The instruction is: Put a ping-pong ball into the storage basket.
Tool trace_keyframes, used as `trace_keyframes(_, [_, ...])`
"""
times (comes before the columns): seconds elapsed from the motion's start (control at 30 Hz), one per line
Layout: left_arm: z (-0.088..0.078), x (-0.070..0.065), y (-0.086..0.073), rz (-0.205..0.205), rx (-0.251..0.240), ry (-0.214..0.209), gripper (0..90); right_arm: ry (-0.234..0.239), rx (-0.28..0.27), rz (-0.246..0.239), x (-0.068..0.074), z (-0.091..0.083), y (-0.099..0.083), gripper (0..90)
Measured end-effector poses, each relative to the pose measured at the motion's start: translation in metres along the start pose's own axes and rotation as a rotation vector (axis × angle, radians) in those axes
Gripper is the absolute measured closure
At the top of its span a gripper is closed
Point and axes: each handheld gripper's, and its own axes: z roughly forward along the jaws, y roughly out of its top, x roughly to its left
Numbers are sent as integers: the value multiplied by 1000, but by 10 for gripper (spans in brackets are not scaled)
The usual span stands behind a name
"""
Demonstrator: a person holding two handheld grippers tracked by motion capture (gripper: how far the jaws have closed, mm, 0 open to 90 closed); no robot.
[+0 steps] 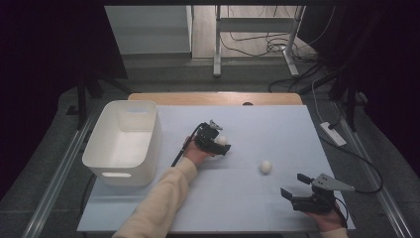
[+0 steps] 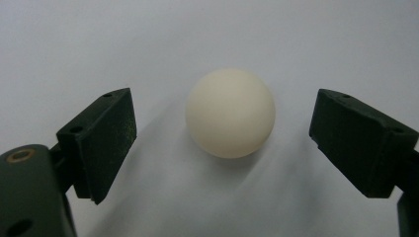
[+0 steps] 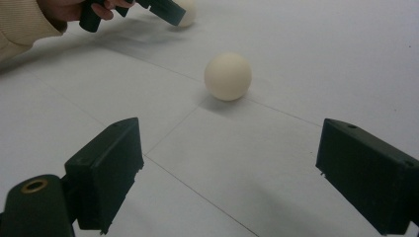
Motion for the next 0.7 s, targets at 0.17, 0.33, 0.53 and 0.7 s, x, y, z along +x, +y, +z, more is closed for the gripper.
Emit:
trace_keyframes(0.17, [1, 1, 0, 7, 3, -8, 164, 0, 1, 0, 0, 0, 0, 104])
trace_keyframes(0.33, [2, 2, 0, 10, -3, -26, 252, 0, 1, 0, 0, 0, 0, 104])
trace_keyframes(0.53, [3, 2, 0, 0, 1, -27, 362, 0, 1, 1, 0, 0, 0, 104])
trace_keyframes(0.7, [2, 4, 0, 2, 4, -22, 501, -1, 1, 0, 0, 0, 0, 104])
